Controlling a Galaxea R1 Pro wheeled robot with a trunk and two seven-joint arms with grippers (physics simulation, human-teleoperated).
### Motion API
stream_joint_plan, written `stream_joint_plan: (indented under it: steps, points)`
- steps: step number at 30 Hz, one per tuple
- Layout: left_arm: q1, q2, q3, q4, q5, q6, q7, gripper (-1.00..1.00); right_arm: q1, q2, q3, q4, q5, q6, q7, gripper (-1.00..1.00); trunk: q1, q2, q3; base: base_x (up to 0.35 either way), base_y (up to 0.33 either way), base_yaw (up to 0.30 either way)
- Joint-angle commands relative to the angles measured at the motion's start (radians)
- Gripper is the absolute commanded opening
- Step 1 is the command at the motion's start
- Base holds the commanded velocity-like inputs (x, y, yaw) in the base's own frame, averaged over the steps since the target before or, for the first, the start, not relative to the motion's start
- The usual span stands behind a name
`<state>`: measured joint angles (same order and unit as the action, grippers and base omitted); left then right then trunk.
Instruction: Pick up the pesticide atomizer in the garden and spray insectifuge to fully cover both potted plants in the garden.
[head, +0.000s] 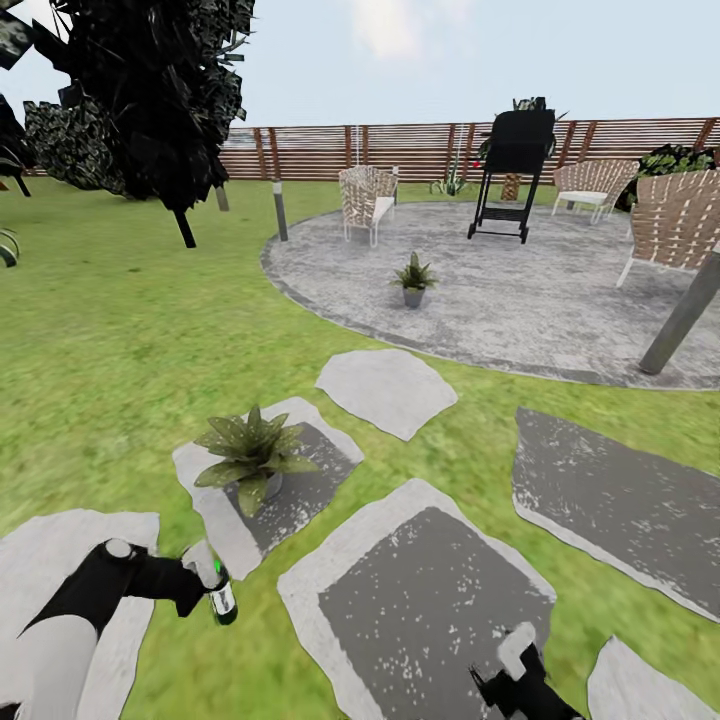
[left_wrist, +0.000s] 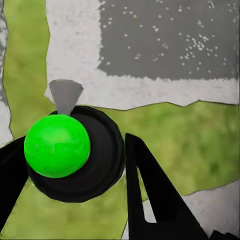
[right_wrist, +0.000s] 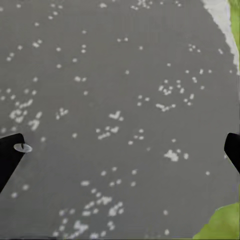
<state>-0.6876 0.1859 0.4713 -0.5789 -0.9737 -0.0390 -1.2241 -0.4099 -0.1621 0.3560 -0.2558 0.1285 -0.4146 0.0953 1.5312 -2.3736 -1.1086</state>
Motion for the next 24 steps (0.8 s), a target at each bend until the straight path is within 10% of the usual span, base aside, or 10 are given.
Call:
stream_joint_plan:
  steps: [1, 9, 14, 18, 19, 24]
  points:
    - [0.011, -0.003, 0.021, 0.023, 0.005, -0.066, 0.008, -1.00, -0.005, -0.004, -0.007, -0.012, 0.037, -0.003, 0.074, 1.00, 0.000, 0.000, -0.001, 0.000, 0.000, 0.000]
    - [0.025, -0.010, 0.016, 0.194, 0.001, -0.281, 0.102, -1.00, -0.021, -0.006, -0.008, -0.193, 0.146, 0.000, 0.443, 1.00, 0.000, 0.000, -0.001, 0.000, 0.000, 0.000]
    - [0.025, -0.042, -0.118, 0.210, -0.020, -0.298, 0.105, -1.00, -0.023, 0.001, -0.009, -0.277, 0.145, 0.002, 0.513, 1.00, 0.000, 0.000, -0.001, 0.000, 0.000, 0.000]
    - [0.025, -0.065, -0.142, 0.211, -0.027, -0.297, 0.104, -1.00, -0.023, 0.004, -0.009, -0.281, 0.144, 0.001, 0.517, 1.00, 0.000, 0.000, -0.001, 0.000, 0.000, 0.000]
    - [0.025, -0.077, -0.144, 0.211, -0.038, -0.297, 0.105, -1.00, -0.023, 0.004, -0.009, -0.281, 0.145, 0.001, 0.520, -1.00, 0.000, 0.000, -0.001, 0.000, 0.000, 0.000]
    - [0.025, -0.137, -0.145, 0.211, -0.125, -0.295, 0.127, -1.00, -0.023, 0.020, -0.008, -0.309, 0.144, 0.001, 0.567, -1.00, 0.000, 0.000, -0.001, 0.000, 0.000, 0.000]
